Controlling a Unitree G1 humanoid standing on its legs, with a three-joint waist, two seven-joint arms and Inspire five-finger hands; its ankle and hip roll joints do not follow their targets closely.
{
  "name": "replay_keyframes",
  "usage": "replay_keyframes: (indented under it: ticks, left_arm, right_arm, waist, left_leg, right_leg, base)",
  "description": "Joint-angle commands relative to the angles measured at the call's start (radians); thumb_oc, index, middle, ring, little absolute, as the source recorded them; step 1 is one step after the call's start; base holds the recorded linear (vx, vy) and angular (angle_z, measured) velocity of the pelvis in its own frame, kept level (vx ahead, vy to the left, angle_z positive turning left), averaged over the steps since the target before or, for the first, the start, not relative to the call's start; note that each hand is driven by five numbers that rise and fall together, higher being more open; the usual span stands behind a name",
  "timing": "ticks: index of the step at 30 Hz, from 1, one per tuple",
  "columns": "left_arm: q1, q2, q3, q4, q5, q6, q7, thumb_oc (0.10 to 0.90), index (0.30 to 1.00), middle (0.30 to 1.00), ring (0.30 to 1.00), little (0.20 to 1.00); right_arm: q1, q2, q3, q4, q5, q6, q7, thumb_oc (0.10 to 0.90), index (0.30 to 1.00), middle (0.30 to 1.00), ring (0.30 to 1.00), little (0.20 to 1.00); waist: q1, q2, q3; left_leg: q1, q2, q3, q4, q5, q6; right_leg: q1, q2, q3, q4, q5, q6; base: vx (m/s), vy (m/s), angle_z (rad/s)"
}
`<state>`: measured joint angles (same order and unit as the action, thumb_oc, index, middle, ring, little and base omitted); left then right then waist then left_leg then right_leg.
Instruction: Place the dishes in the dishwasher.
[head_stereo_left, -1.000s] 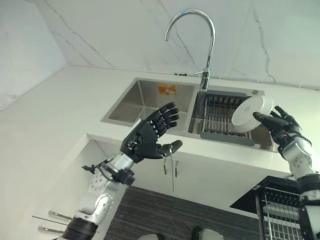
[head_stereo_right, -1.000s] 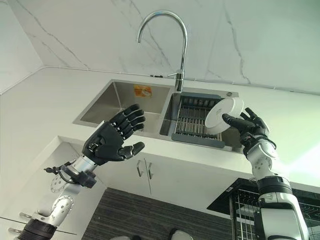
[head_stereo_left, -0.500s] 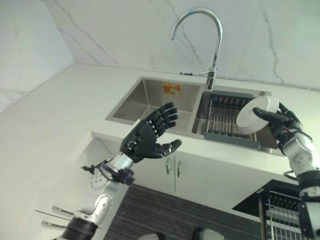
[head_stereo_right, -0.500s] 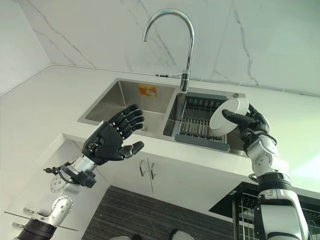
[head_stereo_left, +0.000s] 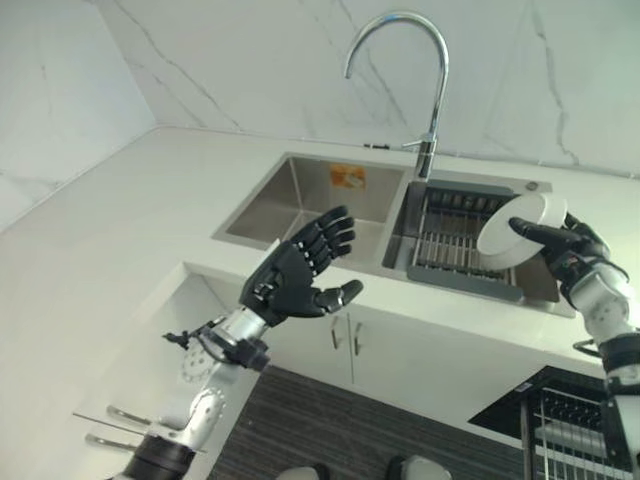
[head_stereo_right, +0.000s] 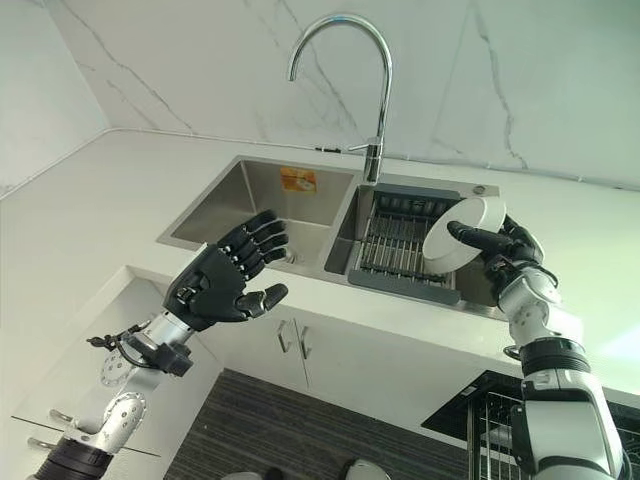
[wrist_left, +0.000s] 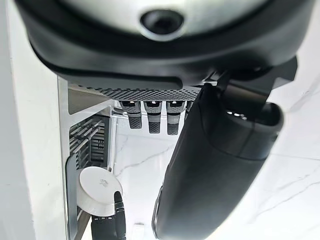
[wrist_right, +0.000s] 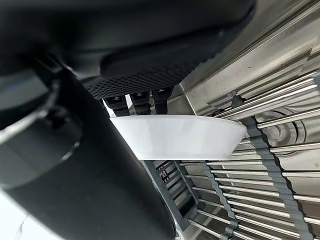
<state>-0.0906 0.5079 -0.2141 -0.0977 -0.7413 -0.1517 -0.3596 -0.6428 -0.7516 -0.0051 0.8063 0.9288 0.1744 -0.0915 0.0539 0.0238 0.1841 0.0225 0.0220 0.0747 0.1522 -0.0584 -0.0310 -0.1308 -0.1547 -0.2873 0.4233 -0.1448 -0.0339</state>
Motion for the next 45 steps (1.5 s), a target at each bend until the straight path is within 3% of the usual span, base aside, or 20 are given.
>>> replay_keyframes:
  ticks: [1,2,3,5,6,17,20,25,29,31,34,39,45]
  left_arm:
    - [-0.024,0.027,0.015,-0.104,-0.050,-0.093,0.000,0.800,0.900,0.900,0.900,0.900]
    - [-0.024,0.025,0.015,-0.104,-0.048,-0.092,0.001,0.800,0.900,0.900,0.900,0.900]
    - [-0.024,0.024,0.015,-0.106,-0.044,-0.089,0.005,0.800,0.900,0.900,0.900,0.900]
    - [-0.026,0.025,0.013,-0.104,-0.042,-0.089,0.011,0.800,0.900,0.900,0.900,0.900]
    - [-0.025,0.026,0.012,-0.103,-0.042,-0.089,0.016,0.800,0.900,0.900,0.900,0.900]
    - [0.004,0.040,0.023,-0.109,-0.050,-0.092,0.033,0.800,0.900,0.900,0.900,0.900]
    - [0.016,0.038,0.030,-0.115,-0.049,-0.100,0.037,0.800,0.900,0.900,0.900,0.900]
    - [0.028,0.038,0.031,-0.115,-0.045,-0.126,0.056,0.800,0.900,0.900,0.900,0.900]
    - [0.049,0.026,0.049,-0.121,-0.038,-0.140,0.050,0.800,0.900,0.900,0.900,0.900]
    - [0.070,0.014,0.065,-0.125,-0.037,-0.150,0.052,0.800,0.900,0.900,0.900,0.900]
    - [0.081,0.006,0.075,-0.131,-0.037,-0.149,0.048,0.800,0.900,0.900,0.900,0.900]
    - [0.105,-0.021,0.112,-0.140,-0.034,-0.144,0.006,0.800,0.900,0.900,0.900,0.900]
    - [0.094,-0.035,0.127,-0.157,-0.027,-0.125,-0.014,0.800,0.900,0.900,0.900,0.900]
  right_arm:
    - [-0.182,-0.076,0.015,0.017,0.042,-0.083,0.033,0.696,0.745,0.745,0.745,0.745]
    - [-0.183,-0.075,0.015,0.019,0.041,-0.084,0.032,0.665,0.698,0.698,0.698,0.698]
    - [-0.189,-0.075,0.017,0.025,0.045,-0.086,0.026,0.582,0.573,0.573,0.573,0.573]
    - [-0.200,-0.078,0.020,0.044,0.049,-0.089,0.022,0.494,0.441,0.441,0.441,0.441]
    - [-0.208,-0.081,0.022,0.059,0.050,-0.086,0.023,0.400,0.300,0.300,0.300,0.300]
    - [-0.242,-0.087,0.035,0.121,0.077,-0.095,0.030,0.400,0.300,0.300,0.300,0.300]
    - [-0.231,-0.076,0.014,0.104,0.100,-0.132,0.015,0.400,0.300,0.300,0.300,0.300]
    - [-0.215,-0.064,-0.009,0.017,0.053,-0.262,-0.022,0.400,0.300,0.300,0.300,0.300]
    - [-0.194,-0.046,-0.031,-0.161,-0.023,-0.374,-0.096,0.400,0.300,0.300,0.300,0.300]
    - [-0.169,-0.004,-0.034,-0.347,-0.120,-0.454,-0.156,0.400,0.300,0.300,0.300,0.300]
    - [-0.147,0.022,-0.034,-0.466,-0.181,-0.463,-0.204,0.400,0.300,0.300,0.300,0.300]
    - [-0.011,0.132,-0.047,-0.837,-0.344,-0.541,-0.253,0.400,0.300,0.300,0.300,0.300]
    - [0.101,0.231,-0.084,-1.010,-0.422,-0.571,-0.285,0.400,0.300,0.300,0.300,0.300]
  waist:
    - [0.026,-0.029,-0.044]
    - [0.026,-0.028,-0.044]
    - [0.028,-0.027,-0.045]
    - [0.031,-0.024,-0.048]
    - [0.034,-0.022,-0.050]
    - [0.059,-0.015,-0.056]
    - [0.066,-0.010,-0.059]
    - [0.081,0.001,-0.066]
    - [0.086,0.001,-0.067]
    - [0.085,-0.001,-0.070]
    - [0.081,-0.002,-0.070]
    - [0.042,-0.010,-0.068]
    - [-0.003,-0.018,-0.054]
  left_leg:
    - [-0.008,0.104,0.062,0.148,-0.145,-0.058]
    - [-0.008,0.104,0.061,0.148,-0.144,-0.059]
    - [-0.011,0.105,0.060,0.148,-0.140,-0.062]
    - [-0.012,0.106,0.058,0.148,-0.138,-0.064]
    - [-0.014,0.107,0.057,0.148,-0.133,-0.066]
    - [-0.036,0.099,0.041,0.148,-0.130,-0.071]
    - [-0.048,0.100,0.036,0.148,-0.139,-0.073]
    - [-0.070,0.101,0.019,0.148,-0.135,-0.077]
    - [-0.085,0.088,-0.012,0.148,-0.134,-0.073]
    - [-0.089,0.073,-0.029,0.148,-0.139,-0.065]
    - [-0.088,0.067,-0.031,0.148,-0.142,-0.060]
    - [-0.078,0.046,-0.024,0.148,-0.168,-0.029]
    - [-0.059,0.017,0.004,0.148,-0.203,0.010]
  right_leg:
    - [0.122,0.006,0.016,-0.123,-0.066,0.067]
    - [0.122,0.006,0.015,-0.123,-0.067,0.067]
    - [0.123,0.006,0.013,-0.123,-0.068,0.067]
    - [0.124,0.004,0.009,-0.123,-0.070,0.067]
    - [0.124,0.003,0.007,-0.123,-0.070,0.067]
    - [0.117,-0.009,-0.006,-0.123,-0.069,0.073]
    - [0.116,-0.017,-0.018,-0.123,-0.069,0.078]
    - [0.115,-0.029,-0.044,-0.123,-0.072,0.083]
    - [0.109,-0.025,-0.039,-0.123,-0.075,0.081]
    - [0.101,-0.024,-0.025,-0.123,-0.073,0.085]
    - [0.098,-0.023,-0.015,-0.123,-0.071,0.087]
    - [0.077,-0.018,0.038,-0.123,-0.055,0.107]
    - [0.048,-0.026,0.098,-0.123,-0.012,0.147]
  base:
    - [0.00,-0.016,0.05]
    - [0.00,-0.026,0.08]
    - [0.00,-0.023,0.09]
    - [0.01,-0.017,0.07]
    - [0.01,-0.009,0.08]
    - [-0.01,0.014,0.06]
    - [-0.04,0.066,0.21]
    - [-0.06,0.073,0.14]
    - [-0.03,0.063,0.22]
    - [-0.02,0.114,0.23]
    - [-0.01,0.066,0.02]
    - [-0.02,0.110,-0.11]
    - [-0.04,0.158,-0.35]
